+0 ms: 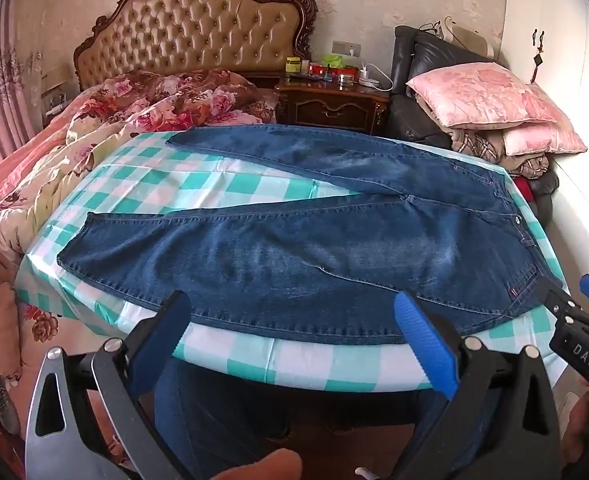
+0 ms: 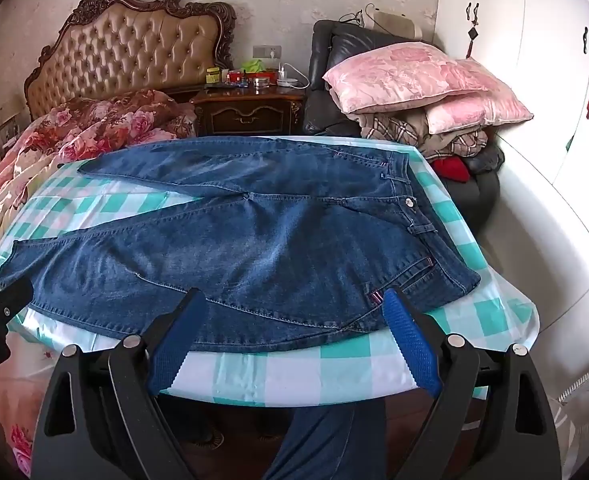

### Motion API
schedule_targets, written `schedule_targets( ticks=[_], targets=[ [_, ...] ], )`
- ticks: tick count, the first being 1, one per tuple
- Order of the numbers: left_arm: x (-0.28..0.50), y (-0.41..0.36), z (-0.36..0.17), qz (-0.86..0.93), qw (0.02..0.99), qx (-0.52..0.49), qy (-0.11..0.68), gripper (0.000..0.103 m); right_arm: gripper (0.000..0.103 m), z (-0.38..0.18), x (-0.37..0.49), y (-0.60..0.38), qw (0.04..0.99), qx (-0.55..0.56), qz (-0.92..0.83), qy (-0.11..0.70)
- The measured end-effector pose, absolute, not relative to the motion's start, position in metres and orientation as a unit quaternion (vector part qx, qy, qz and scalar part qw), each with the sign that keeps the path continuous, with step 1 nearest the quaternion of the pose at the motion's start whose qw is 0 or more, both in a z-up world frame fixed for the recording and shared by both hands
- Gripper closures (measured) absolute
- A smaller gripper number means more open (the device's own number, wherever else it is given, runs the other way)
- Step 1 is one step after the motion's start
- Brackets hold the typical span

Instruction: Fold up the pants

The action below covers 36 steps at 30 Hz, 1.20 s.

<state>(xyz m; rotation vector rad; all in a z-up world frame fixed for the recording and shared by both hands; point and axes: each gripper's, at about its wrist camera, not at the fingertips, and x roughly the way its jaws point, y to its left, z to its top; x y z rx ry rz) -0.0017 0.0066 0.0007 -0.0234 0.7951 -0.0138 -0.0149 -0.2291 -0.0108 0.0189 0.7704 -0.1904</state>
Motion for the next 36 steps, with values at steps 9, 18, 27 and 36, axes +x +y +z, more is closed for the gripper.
schedule_targets(
  ticks=[9,18,27,36],
  targets=[
    [-0.0014,0.0037,-0.0009,-0.007,0.922,-0.010,0.388,0.001,0.017,-0.0108,-0.0151,-0.2298,0.922,0.008,-0.092,0.376],
    [-0.0014,0.0033,-0.0007,-0.008,0.922,-0.011,0.387,0.001,0.017,-0.0145,-0.0183,-0.2287,0.923,0.007,-0.092,0.373],
    [-0.0016,0.0041,-0.0010,-0.008,0.922,-0.011,0.387,0.001,0.017,-0.0141,-0.0188,-0.2287,0.923,0.008,-0.091,0.374],
    [-0.0018,0.0007,-0.0008,-0.009,0.921,-0.012,0.388,0.001,0.017,-0.0141,-0.0181,-0.2284,0.923,0.007,-0.091,0.375]
  ],
)
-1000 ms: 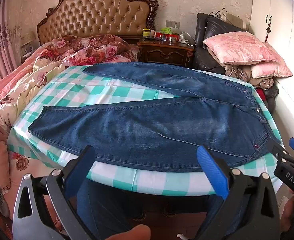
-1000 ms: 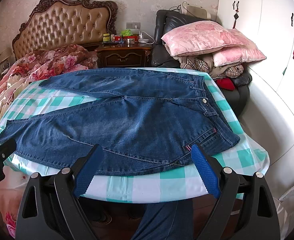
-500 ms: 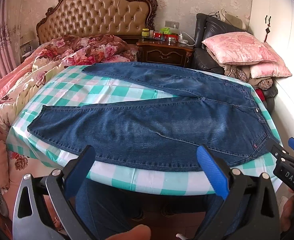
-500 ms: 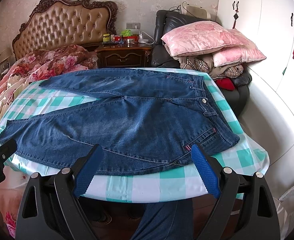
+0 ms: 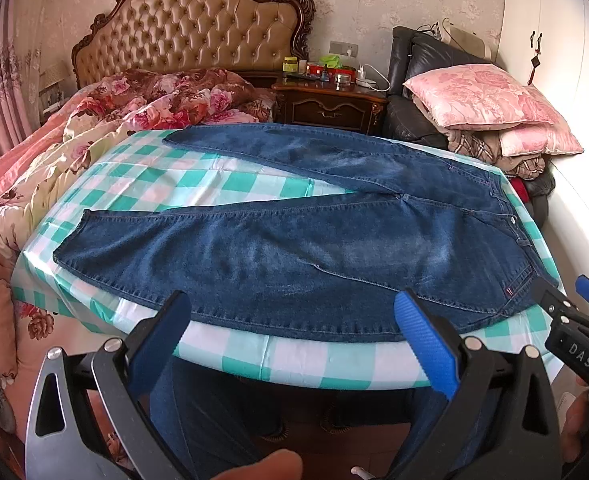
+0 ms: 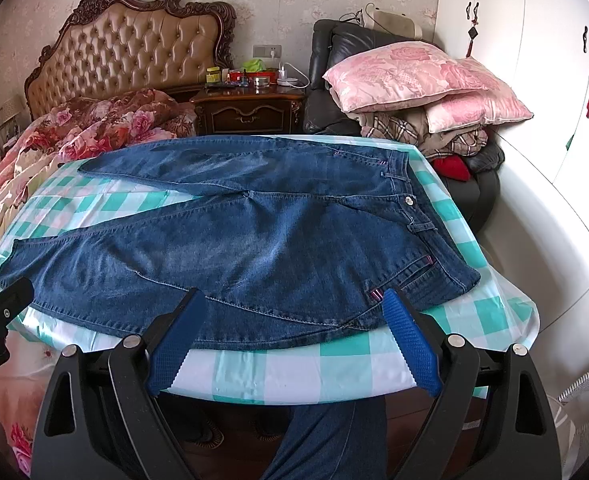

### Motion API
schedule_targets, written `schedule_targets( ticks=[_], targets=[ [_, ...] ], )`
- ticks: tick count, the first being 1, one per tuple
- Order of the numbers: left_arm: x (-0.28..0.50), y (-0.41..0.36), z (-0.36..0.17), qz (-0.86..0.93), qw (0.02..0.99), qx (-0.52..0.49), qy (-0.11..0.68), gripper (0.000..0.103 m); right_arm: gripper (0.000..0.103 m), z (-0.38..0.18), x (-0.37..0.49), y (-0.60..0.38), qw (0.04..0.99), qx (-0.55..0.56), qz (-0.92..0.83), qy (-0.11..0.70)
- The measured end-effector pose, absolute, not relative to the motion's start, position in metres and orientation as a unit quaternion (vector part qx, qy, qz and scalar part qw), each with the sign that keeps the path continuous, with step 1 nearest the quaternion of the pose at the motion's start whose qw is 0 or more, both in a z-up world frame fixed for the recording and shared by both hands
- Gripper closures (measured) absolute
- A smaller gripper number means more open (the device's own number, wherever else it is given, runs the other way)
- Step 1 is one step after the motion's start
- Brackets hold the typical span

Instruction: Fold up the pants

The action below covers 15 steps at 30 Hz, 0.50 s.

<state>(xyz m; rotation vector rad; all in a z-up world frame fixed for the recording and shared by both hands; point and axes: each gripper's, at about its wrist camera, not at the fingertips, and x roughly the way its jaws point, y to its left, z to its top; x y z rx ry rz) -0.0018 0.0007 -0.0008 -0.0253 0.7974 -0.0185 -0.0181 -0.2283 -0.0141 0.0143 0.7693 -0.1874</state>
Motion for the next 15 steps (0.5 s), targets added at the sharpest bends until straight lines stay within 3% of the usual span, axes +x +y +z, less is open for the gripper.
schedule_targets(
  ticks=[15],
  targets=[
    [-0.0016,-0.0003,-0.0022,-0.011,0.921,-0.013,0.389,0.001,0.017,-0.0143,-0.0186,-0.2279,0.923,0.007,-0.092,0.375]
  ],
)
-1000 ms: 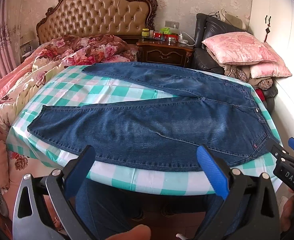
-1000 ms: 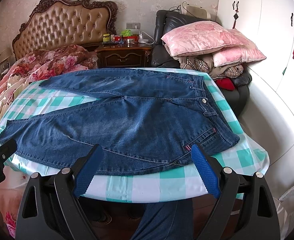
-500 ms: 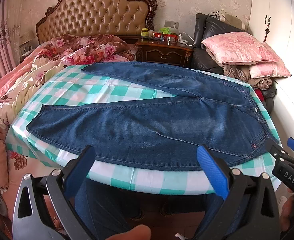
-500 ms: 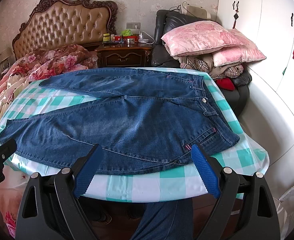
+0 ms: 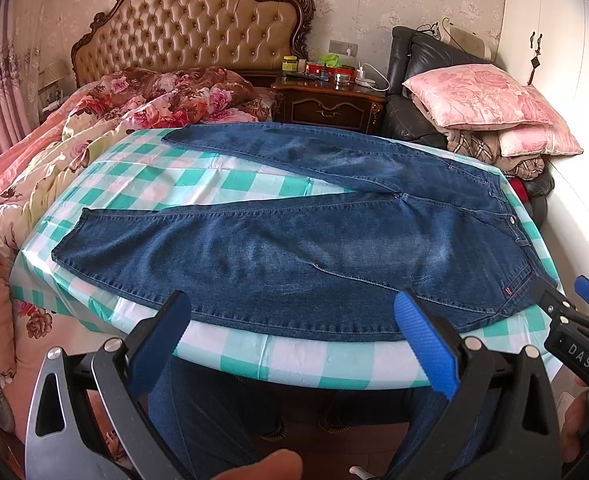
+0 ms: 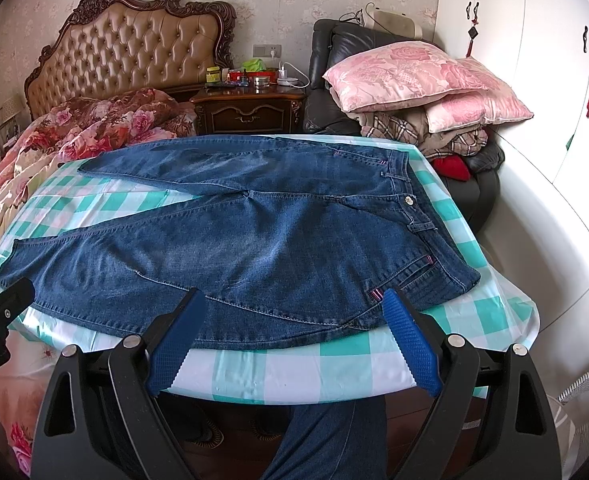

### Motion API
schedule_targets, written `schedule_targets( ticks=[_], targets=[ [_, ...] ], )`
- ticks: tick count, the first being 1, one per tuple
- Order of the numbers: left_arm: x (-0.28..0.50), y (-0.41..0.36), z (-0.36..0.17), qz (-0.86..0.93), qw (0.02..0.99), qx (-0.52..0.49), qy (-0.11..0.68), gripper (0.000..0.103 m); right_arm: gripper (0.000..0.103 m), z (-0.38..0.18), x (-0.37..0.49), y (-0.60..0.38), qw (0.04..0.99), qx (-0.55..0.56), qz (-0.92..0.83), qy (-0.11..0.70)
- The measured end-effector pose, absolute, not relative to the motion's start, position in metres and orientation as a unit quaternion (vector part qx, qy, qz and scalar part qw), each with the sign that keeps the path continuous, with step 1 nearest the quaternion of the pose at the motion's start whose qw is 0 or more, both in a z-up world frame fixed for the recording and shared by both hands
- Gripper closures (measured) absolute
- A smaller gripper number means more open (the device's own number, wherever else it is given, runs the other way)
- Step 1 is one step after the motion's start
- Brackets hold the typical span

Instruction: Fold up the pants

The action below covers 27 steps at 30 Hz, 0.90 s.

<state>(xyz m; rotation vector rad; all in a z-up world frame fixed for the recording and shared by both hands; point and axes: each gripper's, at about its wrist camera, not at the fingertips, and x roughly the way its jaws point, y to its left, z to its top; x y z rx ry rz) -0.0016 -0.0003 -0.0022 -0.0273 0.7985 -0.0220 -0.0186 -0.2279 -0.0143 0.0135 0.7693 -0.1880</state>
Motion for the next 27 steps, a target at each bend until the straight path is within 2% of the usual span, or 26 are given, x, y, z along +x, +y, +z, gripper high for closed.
schedule_targets(
  ticks=[27],
  targets=[
    [-0.003,-0.008,-0.009,-0.016,0.920,-0.018,0.391,0.001,0.017,-0.017,-0.017,-0.230,0.922,0.009,-0.089,0.378]
  ],
)
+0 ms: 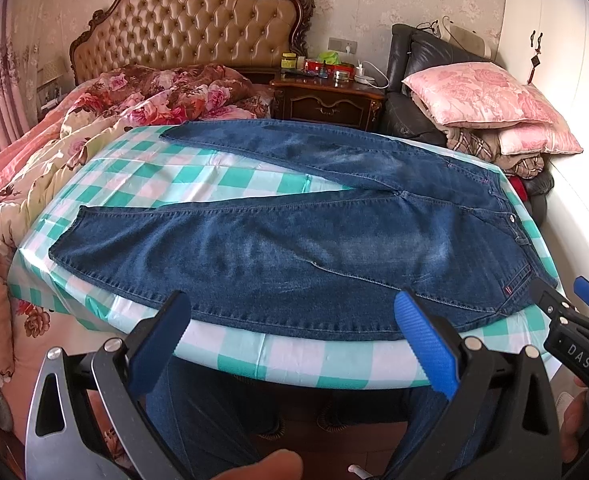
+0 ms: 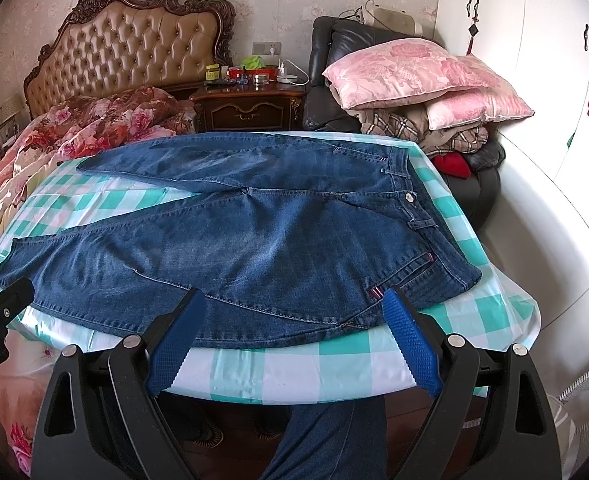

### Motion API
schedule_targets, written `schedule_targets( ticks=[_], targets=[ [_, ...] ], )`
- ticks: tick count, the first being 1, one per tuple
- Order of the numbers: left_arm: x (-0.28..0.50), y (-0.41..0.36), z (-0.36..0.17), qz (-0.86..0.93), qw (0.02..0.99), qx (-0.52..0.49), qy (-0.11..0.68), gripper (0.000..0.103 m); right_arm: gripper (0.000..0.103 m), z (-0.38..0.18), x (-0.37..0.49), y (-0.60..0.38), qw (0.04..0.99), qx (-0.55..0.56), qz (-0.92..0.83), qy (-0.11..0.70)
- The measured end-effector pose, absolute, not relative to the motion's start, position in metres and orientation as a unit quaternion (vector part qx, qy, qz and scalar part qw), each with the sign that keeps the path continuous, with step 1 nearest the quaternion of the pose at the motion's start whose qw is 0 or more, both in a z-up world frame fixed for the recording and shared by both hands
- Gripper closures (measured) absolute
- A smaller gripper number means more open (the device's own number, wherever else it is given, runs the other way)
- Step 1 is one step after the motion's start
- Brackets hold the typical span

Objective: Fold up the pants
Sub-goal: 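Grasp the waistband of the blue jeans with the right tool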

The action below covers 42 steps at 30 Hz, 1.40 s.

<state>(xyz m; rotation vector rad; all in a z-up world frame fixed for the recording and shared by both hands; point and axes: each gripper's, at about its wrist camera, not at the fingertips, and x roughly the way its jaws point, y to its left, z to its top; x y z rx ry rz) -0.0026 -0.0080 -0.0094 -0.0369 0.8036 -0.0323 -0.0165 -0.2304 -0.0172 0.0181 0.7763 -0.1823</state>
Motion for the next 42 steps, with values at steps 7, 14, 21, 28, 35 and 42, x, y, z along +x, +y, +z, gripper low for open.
schedule_targets(
  ticks=[7,14,21,28,35,42],
  targets=[
    [0.014,-0.002,-0.015,-0.052,0.921,-0.042,0.383,0.001,0.017,-0.020,0.030,-0.294,0.916,0.058,-0.077,0.388],
    [0.047,0.026,-0.030,-0.067,0.918,-0.062,0.387,0.001,0.015,-0.022,0.180,-0.445,0.894,0.112,-0.122,0.417],
    [0.077,0.055,-0.068,-0.072,0.887,-0.108,0.443,0.001,0.022,-0.079,0.319,-0.534,0.859,0.096,-0.146,0.482],
    [0.105,0.074,-0.082,-0.041,0.879,-0.104,0.463,0.001,0.026,-0.123,0.397,-0.554,0.842,0.092,-0.135,0.513],
    [0.128,0.090,-0.088,-0.018,0.873,-0.103,0.476,0.001,0.077,-0.148,0.426,-0.553,0.835,0.077,-0.104,0.535],
    [0.188,0.092,-0.079,-0.057,0.871,-0.140,0.466,0.002,0.099,-0.098,0.396,-0.514,0.888,0.002,-0.065,0.455]
  ],
)
